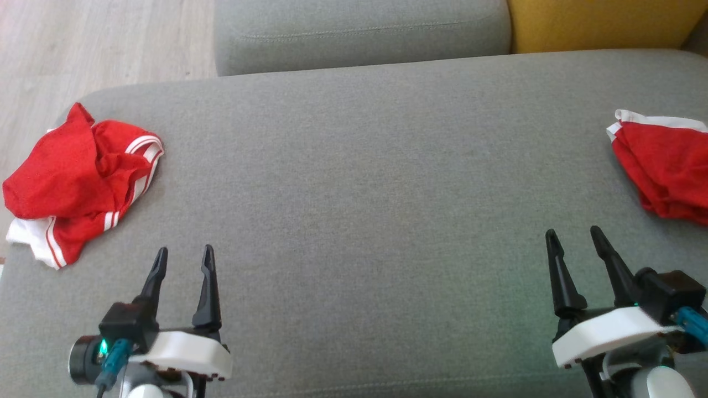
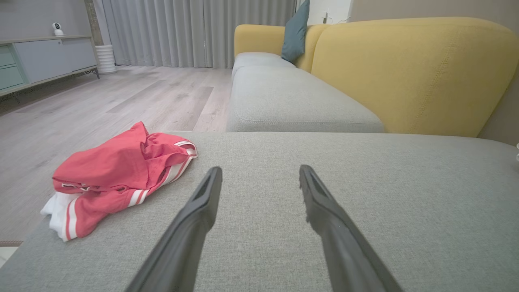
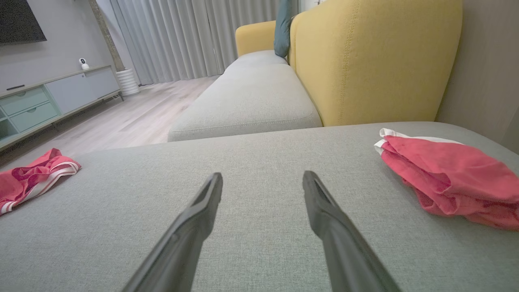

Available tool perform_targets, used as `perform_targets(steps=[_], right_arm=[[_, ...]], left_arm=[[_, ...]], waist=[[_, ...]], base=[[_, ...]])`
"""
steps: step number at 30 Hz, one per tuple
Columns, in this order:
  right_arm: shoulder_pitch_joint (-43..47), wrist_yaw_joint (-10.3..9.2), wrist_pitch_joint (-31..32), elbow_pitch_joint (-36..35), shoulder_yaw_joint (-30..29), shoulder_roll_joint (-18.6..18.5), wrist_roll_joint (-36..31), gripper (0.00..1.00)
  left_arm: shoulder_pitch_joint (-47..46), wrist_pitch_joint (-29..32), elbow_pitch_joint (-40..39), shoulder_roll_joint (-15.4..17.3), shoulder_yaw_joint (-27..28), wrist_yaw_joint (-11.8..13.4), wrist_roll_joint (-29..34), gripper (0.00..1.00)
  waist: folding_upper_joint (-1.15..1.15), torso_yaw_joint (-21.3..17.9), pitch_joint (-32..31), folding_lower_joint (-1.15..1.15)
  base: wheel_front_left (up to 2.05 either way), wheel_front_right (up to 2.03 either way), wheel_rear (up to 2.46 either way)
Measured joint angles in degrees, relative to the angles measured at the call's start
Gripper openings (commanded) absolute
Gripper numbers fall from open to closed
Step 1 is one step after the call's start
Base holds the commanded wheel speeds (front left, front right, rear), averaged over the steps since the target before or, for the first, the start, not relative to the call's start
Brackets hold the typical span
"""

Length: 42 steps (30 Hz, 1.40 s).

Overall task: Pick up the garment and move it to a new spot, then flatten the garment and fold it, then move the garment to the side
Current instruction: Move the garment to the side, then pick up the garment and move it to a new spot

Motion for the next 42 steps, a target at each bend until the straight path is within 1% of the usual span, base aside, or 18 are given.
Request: perform_targets(steps=[6, 12, 17, 21, 22, 28, 33, 38, 42], right_arm=[[0.0, 0.00, 0.0, -0.5, -0.2, 0.0, 0.0, 1.00], [-0.1, 0.00, 0.0, -1.2, -1.0, 0.0, 0.0, 1.00], [-0.1, 0.00, 0.0, -1.3, -1.9, 0.0, 0.0, 1.00], [-0.1, 0.00, 0.5, -2.8, -2.3, 0.0, -0.3, 1.00], [-0.1, 0.00, 0.5, -2.8, -2.3, 0.0, -0.3, 1.00], [-0.1, 0.00, 2.2, -5.8, -2.1, 0.0, -1.7, 1.00], [-0.2, 0.00, 3.4, -7.7, -1.0, 0.1, -2.1, 1.00], [-0.2, 0.00, 4.3, -8.4, -0.1, 0.1, -2.1, 1.00], [-0.2, 0.00, 4.6, -8.6, 0.0, 0.1, -2.6, 1.00]], left_arm=[[0.0, 0.1, 0.0, 0.0, -0.3, 0.0, 0.0, 1.00], [-0.5, 0.2, 0.0, 0.1, -0.5, 0.0, 0.0, 1.00], [-2.0, 0.2, 0.0, 0.1, -0.8, 0.1, -0.6, 1.00], [-3.7, 0.2, 0.1, 0.0, -1.4, -0.1, -0.6, 1.00], [-3.7, 0.2, 0.1, 0.0, -1.4, -0.1, -0.6, 1.00], [-6.0, -0.3, 0.9, -0.4, -1.3, -0.2, -0.6, 1.00], [-6.2, -0.3, 2.0, -0.6, -0.6, -0.9, -0.7, 1.00], [-6.7, -0.4, 1.9, -1.2, 0.5, -1.6, -1.0, 1.00], [-7.1, -0.4, 1.4, -1.8, 0.7, -2.1, -0.3, 1.00]], waist=[[0.00, 0.2, 0.5, 0.00], [0.00, 1.4, 1.3, 0.00], [0.00, 3.1, 2.0, 0.00], [0.00, 5.7, 2.6, 0.00], [0.00, 5.7, 2.6, 0.00], [0.00, 11.1, 3.6, 0.01], [0.00, 16.3, 3.8, 0.01], [0.00, 21.0, 3.8, 0.01], [0.00, 24.0, 3.7, 0.01]], base=[[0.00, 0.00, 0.00], [0.00, 0.00, 0.00], [0.00, 0.00, 0.00], [0.00, 0.00, 0.00], [0.00, 0.00, 0.00], [0.00, 0.00, 0.00], [0.00, 0.00, 0.00], [0.00, 0.00, 0.00], [0.00, 0.00, 0.00]])
